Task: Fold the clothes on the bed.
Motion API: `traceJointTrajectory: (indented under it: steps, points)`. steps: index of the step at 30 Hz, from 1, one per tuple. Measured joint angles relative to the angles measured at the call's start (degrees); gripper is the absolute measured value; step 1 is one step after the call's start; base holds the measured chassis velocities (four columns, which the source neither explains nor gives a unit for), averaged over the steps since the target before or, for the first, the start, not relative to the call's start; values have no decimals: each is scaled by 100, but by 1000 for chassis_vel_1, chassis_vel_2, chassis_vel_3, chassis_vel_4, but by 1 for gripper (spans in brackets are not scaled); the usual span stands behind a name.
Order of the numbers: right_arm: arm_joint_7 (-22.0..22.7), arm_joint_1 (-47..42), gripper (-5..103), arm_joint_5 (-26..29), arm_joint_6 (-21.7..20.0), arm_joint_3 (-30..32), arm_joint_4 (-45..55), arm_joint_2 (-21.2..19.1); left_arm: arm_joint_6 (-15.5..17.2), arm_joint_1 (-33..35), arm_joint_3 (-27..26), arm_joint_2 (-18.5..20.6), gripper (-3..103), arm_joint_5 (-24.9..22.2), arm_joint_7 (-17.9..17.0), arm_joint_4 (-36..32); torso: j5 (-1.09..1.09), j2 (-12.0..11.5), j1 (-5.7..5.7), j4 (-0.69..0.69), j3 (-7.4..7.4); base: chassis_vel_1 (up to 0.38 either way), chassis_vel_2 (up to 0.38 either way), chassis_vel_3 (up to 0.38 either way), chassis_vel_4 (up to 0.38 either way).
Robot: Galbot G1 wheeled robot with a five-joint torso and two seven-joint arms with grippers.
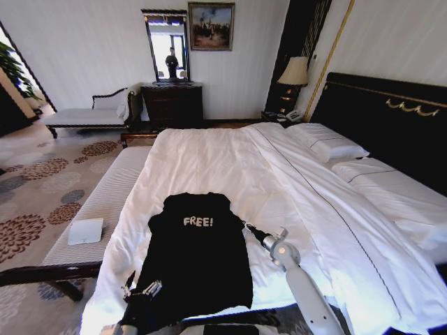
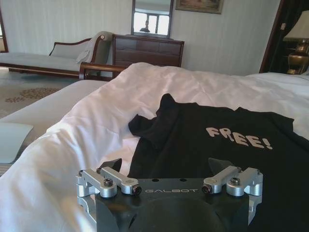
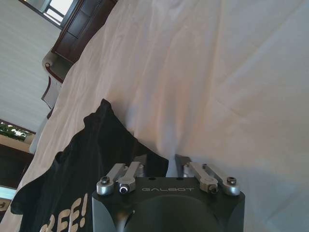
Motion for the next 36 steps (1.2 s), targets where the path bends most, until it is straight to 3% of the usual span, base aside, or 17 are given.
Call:
traceJointTrajectory:
  steps: [3, 5, 9, 21, 27, 36]
  points:
    - [-3, -12, 18, -25, 19, -13, -3, -10, 0, -13, -4, -10, 100, -53, -1, 19, 0, 0, 0, 0, 0, 0, 0, 0, 0]
    - [-3, -18, 18, -31, 26, -13, -4, -11, 0, -20, -3, -13, 100, -61, -1, 26, 0, 0, 0, 0, 0, 0, 0, 0, 0]
    - [-8, -55, 1, -60, 35, 1, -3, -8, 3, -54, 5, -7, 100, -99, -1, 49, 0, 0, 0, 0, 0, 0, 0, 0, 0]
    - [-12, -76, 0, -169, 103, 9, 157, -51, 5, -84, 1, 12, 100, -230, -1, 69, 1, 0, 0, 0, 0, 0, 0, 0, 0]
    - [-18, -21, 0, -477, 222, -121, 654, -209, -20, -82, -20, 52, 100, -281, 22, 90, 0, 0, 0, 0, 0, 0, 0, 0, 0]
    - [62, 485, 0, -758, 463, -285, 434, -569, -74, -53, -33, 34, 100, -332, 58, 92, 1, 0, 0, 0, 0, 0, 0, 0, 0]
